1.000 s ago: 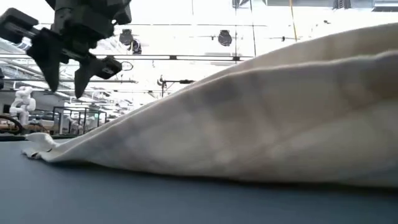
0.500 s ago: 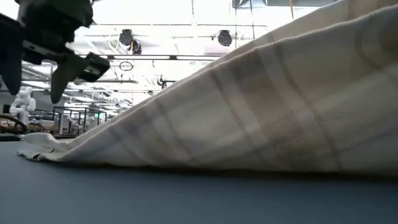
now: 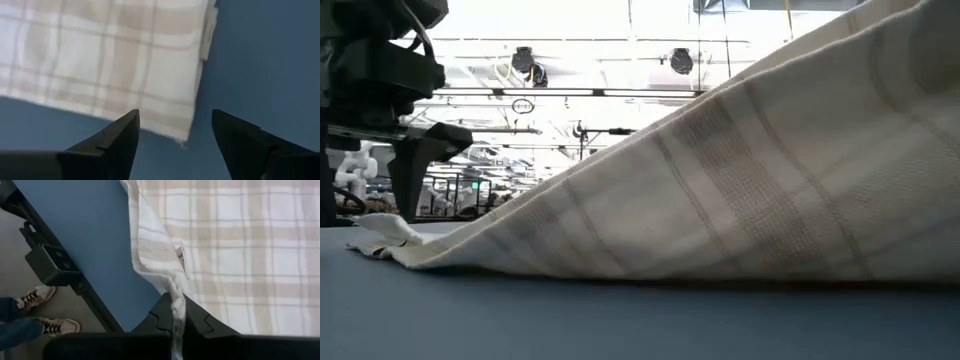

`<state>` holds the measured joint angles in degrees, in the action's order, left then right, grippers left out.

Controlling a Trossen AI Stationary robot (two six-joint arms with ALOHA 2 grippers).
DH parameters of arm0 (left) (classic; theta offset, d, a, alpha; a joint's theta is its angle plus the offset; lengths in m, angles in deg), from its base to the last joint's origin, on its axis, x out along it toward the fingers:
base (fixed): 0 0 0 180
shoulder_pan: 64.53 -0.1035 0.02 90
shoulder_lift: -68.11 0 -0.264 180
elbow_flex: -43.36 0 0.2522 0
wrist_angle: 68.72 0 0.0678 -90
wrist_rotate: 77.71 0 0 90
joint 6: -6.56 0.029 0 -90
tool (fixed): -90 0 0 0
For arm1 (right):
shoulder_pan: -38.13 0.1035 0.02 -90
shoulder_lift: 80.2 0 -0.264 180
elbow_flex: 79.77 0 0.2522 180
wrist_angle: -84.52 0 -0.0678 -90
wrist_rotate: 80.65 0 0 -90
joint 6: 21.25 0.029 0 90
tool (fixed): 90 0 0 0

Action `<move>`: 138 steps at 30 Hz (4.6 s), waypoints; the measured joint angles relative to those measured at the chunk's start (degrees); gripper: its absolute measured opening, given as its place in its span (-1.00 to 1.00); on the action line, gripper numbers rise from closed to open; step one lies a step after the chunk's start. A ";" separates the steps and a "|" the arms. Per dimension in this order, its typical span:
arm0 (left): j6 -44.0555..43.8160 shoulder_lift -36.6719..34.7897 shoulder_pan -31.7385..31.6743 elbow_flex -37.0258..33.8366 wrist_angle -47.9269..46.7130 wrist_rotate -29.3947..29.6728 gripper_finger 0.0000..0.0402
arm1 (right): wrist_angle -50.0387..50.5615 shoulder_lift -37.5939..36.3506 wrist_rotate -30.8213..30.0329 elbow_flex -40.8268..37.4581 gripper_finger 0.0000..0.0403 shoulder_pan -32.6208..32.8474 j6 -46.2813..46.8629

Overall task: Roll towel
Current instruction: Fold the white towel

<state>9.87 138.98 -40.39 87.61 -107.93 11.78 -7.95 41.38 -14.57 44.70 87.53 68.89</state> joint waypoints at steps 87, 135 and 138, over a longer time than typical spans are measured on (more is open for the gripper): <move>29.53 33.54 -21.39 48.20 -45.44 -35.32 0.03 | -9.85 0.82 0.24 -4.39 -0.99 -3.19 -4.39; 11.67 13.41 7.62 6.82 1.03 -16.04 -0.59 | -9.85 0.81 -0.22 -4.35 -0.99 -3.17 -4.10; 10.48 9.92 7.62 9.48 -2.79 -17.84 -0.86 | -9.87 0.81 -0.20 -4.35 -0.99 -3.19 -4.10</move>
<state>20.35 148.90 -32.77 97.10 -110.72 -6.06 -17.82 42.19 -14.77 40.35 84.34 64.79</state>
